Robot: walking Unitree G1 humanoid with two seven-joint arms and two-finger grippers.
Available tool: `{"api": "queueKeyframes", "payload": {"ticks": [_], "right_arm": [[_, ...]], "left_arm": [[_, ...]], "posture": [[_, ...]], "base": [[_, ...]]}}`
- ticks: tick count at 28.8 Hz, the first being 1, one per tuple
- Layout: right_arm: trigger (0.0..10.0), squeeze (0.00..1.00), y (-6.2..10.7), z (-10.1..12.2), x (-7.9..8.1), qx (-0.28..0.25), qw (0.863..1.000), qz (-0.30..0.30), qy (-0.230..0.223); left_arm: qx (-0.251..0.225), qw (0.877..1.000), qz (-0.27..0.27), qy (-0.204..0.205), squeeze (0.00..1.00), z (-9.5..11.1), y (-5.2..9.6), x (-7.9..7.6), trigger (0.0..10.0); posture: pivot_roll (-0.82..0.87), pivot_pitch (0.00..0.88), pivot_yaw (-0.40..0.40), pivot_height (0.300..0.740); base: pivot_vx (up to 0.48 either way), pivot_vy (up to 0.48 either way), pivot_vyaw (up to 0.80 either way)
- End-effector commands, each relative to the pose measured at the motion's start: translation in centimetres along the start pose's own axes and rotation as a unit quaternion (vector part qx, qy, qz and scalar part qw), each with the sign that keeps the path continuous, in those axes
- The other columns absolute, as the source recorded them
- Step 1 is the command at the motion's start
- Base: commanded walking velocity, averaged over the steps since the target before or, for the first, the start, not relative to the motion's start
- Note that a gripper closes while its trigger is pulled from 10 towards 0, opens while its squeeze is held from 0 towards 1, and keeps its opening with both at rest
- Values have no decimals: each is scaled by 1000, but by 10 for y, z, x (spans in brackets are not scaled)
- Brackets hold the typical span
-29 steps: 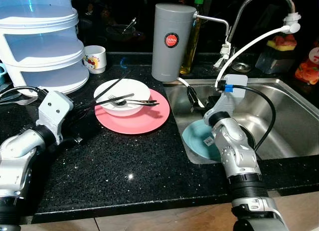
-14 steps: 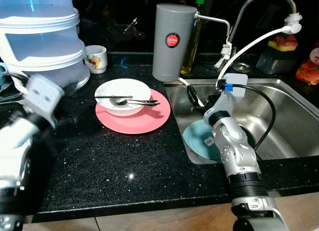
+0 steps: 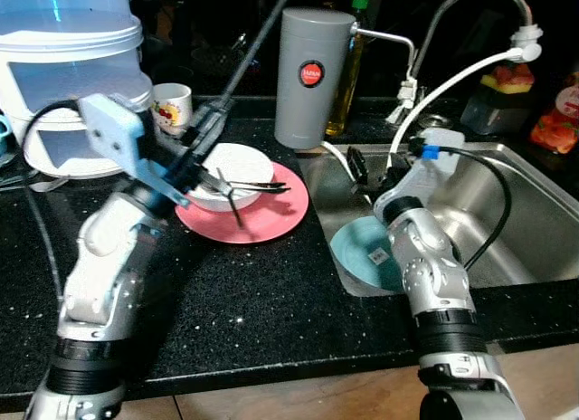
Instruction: Kitchen organization
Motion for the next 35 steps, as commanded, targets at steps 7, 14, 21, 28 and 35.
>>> {"api": "queueKeyframes", "payload": {"ticks": [7, 14, 21, 28, 35], "right_arm": [[10000, 1000, -5, 18, 1, -22, 969, 6, -247], [10000, 1000, -2, 27, 46, -2, 954, 127, -271], [10000, 0, 7, 31, 74, 6, 946, 202, -255], [10000, 0, 14, 28, 88, 28, 946, 239, -219], [3529, 0, 13, 26, 81, 27, 950, 220, -222]], "left_arm": [[40, 996, -9, 77, 0, -14, 8, -15, 0], [113, 988, -39, 98, 0, -36, 16, -30, 0], [138, 984, -50, 105, 0, -43, 15, -37, 0], [166, 978, -60, 108, 0, -49, 18, -41, 0], [168, 978, -55, 107, 0, -48, 18, -39, 0]], "posture": [[-13, 53, -35, 740], [-12, 50, -31, 740], [-11, 46, -27, 740], [-14, 41, -23, 740], [-8, 27, -26, 740]], "base": [[0, 0, 0], [0, 0, 0], [0, 0, 0], [0, 0, 0], [0, 0, 0]]}}
Point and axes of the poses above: a point about 5 cm out from each wrist's last joint towards the gripper, its own y axis pointing back from the gripper into the wrist, its own z axis along the axis of the wrist's last joint, x = y × z, the point moved 5 cm from there along -y, pointing out of the wrist towards the gripper, and after that the axes turned 5 degrees about y, right-handed, at the moved point
